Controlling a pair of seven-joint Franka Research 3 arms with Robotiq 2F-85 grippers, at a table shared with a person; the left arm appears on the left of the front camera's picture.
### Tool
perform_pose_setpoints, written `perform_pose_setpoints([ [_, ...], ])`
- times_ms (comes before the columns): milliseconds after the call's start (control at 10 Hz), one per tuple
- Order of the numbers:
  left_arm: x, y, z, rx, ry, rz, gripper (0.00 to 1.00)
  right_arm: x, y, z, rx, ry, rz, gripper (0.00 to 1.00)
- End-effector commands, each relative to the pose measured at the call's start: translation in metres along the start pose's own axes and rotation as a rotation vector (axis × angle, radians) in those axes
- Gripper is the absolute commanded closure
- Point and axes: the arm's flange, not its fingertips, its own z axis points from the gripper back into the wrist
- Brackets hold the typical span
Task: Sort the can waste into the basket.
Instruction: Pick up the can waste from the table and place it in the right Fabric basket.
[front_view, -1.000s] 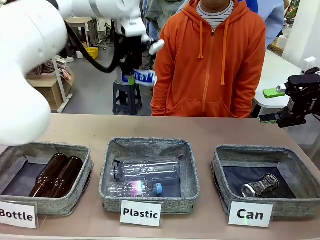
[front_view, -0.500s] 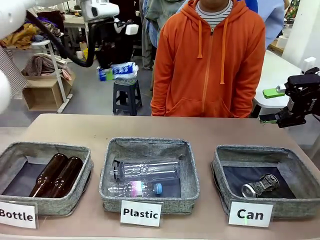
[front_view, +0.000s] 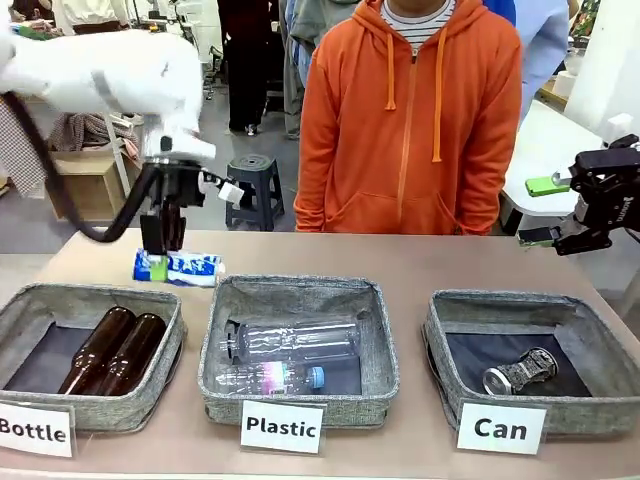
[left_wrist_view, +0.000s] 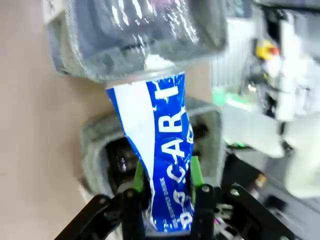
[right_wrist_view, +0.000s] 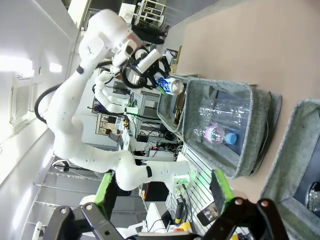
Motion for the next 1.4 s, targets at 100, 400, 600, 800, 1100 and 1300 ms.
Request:
perform_pose_setpoints([
  [100, -0.033, -0.07, -0.072, 0.39, -0.207, -0.2, 1.0, 0.0, 0.002, -0.001, 0.021, -0.016, -0.003, 0.0],
  [400, -0.007, -0.016, -0.015, 0.11, -0.084, -0.016, 1.0, 0.0, 0.002, -0.001, 0.021, -0.016, -0.003, 0.0],
  [600, -0.007, -0.016, -0.015, 0.11, -0.084, -0.016, 1.0, 0.0, 0.002, -0.001, 0.021, -0.016, -0.003, 0.0],
  [800, -0.006, -0.015, -0.026, 0.115, -0.097, -0.022, 0.61, 0.0, 0.002, -0.001, 0.021, -0.016, -0.003, 0.0],
  [1100, 0.054, -0.107, 0.026, 0.32, -0.302, -0.193, 0.61, -0.004, 0.03, 0.027, -0.121, -0.05, -0.045, 0.0],
  [1300, 0.105, -0.148, 0.012, 0.334, -0.309, -0.339, 0.61, -0.02, 0.064, 0.073, -0.217, -0.135, -0.16, 0.0],
])
